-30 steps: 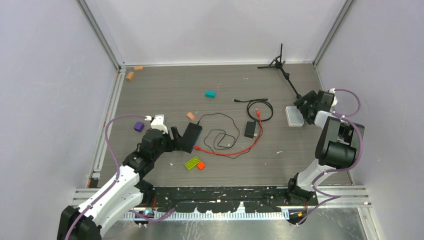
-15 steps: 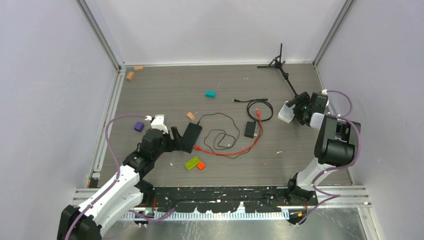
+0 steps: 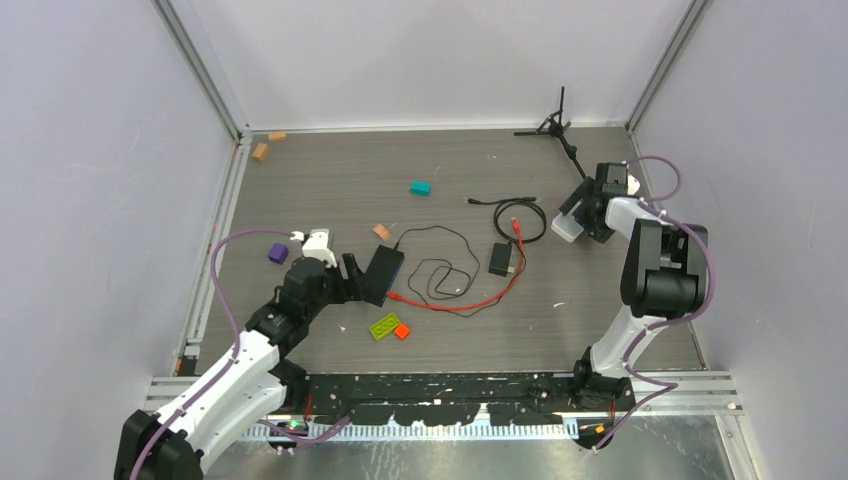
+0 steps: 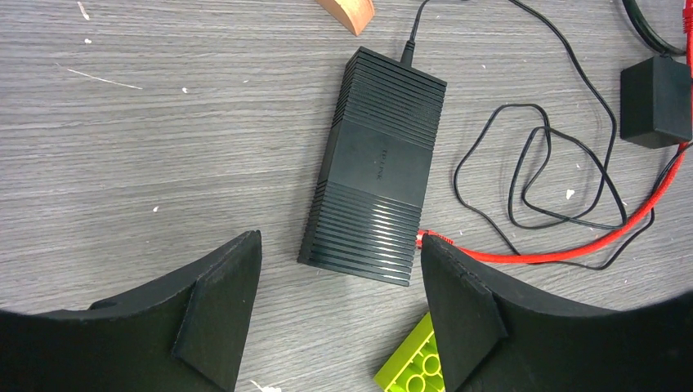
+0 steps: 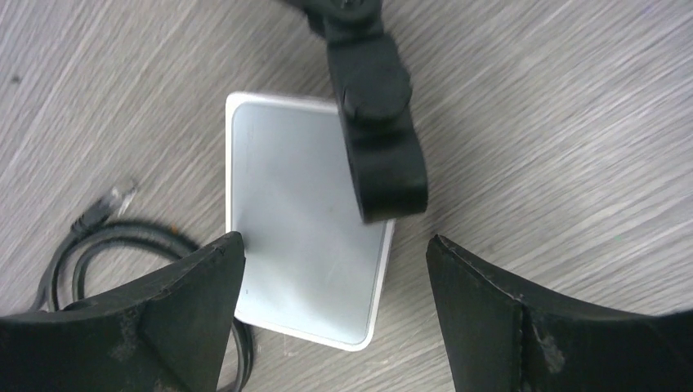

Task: Insert the plug into the switch port
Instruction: Pick up the switch port at the center of the board.

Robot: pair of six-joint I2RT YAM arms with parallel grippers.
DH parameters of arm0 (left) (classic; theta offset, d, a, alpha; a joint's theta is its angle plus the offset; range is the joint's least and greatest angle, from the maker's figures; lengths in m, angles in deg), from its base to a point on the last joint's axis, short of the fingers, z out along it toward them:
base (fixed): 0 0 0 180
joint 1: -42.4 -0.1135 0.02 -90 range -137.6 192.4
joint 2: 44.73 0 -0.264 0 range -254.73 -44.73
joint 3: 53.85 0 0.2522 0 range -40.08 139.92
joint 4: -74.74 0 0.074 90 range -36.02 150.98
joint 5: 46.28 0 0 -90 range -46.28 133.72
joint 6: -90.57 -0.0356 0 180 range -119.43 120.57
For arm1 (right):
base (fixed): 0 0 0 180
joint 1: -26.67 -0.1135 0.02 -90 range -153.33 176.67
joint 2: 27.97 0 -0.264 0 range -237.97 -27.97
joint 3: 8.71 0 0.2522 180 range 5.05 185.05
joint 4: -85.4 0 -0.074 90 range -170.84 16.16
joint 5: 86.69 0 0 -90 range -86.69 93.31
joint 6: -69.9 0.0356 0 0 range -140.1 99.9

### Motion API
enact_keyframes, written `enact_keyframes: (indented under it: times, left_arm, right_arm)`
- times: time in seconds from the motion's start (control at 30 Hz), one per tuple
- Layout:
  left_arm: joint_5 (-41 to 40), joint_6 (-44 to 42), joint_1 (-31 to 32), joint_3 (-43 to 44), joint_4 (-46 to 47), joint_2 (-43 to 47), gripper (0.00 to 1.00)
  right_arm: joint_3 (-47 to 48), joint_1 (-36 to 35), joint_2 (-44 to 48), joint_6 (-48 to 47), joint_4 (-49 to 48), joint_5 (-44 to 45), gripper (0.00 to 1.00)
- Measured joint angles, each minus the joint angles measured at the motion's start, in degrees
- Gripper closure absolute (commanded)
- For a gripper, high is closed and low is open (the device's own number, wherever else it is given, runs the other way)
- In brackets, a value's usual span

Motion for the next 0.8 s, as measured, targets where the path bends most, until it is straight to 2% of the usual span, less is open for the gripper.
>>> enact_keyframes:
  times: [0.23,0.5,0.7,0.8]
  left_arm:
    - [0.0,0.0,0.0,0.0,0.0,0.0,0.27]
    - [0.1,0.0,0.0,0.0,0.0,0.0,0.27]
    - [0.1,0.0,0.0,0.0,0.1,0.1,0.27]
    - [0.1,0.0,0.0,0.0,0.1,0.1,0.27]
  right_arm:
    - [5.4,-1.4,-2.6,-1.9,4.1,5.5,0.14]
    - [5.9,-2.8,-3.1,-1.2,4.7,5.2,0.14]
    - [9.3,-3.1,-6.7,-1.3,6.3,5.5,0.14]
    - [11.6,-3.3,-8.2,-1.6,8.1,5.9,0.29]
